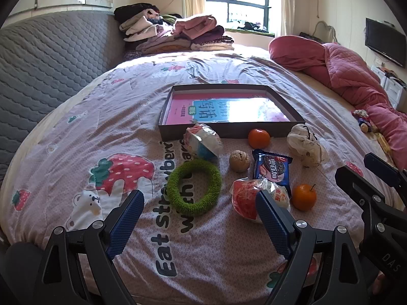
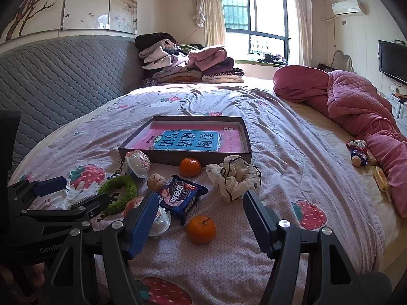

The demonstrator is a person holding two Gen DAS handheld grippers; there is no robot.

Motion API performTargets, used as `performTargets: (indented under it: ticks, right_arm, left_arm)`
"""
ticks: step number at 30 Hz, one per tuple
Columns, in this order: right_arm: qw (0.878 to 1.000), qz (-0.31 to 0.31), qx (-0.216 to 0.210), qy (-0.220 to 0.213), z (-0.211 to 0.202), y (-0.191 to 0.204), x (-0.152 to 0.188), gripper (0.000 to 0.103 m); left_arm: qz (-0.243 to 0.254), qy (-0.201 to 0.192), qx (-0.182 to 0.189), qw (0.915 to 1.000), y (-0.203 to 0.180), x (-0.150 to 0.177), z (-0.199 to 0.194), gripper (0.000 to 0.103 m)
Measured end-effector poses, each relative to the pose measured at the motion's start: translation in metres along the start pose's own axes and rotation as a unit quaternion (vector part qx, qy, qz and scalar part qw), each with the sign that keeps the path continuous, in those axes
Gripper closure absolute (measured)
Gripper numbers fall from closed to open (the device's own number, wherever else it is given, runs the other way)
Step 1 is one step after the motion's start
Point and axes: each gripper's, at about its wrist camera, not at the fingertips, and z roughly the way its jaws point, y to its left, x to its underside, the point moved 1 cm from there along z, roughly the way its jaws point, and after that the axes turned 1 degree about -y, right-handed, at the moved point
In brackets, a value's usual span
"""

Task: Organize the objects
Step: 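Move left gripper toward green fuzzy ring while right gripper approaches a tangerine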

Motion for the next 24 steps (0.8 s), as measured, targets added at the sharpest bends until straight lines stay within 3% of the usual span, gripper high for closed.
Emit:
performTargets:
  ticks: [12,24]
  right_arm:
    - [1.0,0.002,0.008,-0.002,-0.003,-0.005,0.001,0.035]
    - [1.0,0.006,0.015,0.015,0.004,-0.014,0.008,0.035]
  left_arm:
    - [-0.002,0.0,0.002,1.0,0.002,0.0,-0.002,0.013]
    - [-0.012,0.034,0.017,0.9992,0.009,0.007,0.01,0.013]
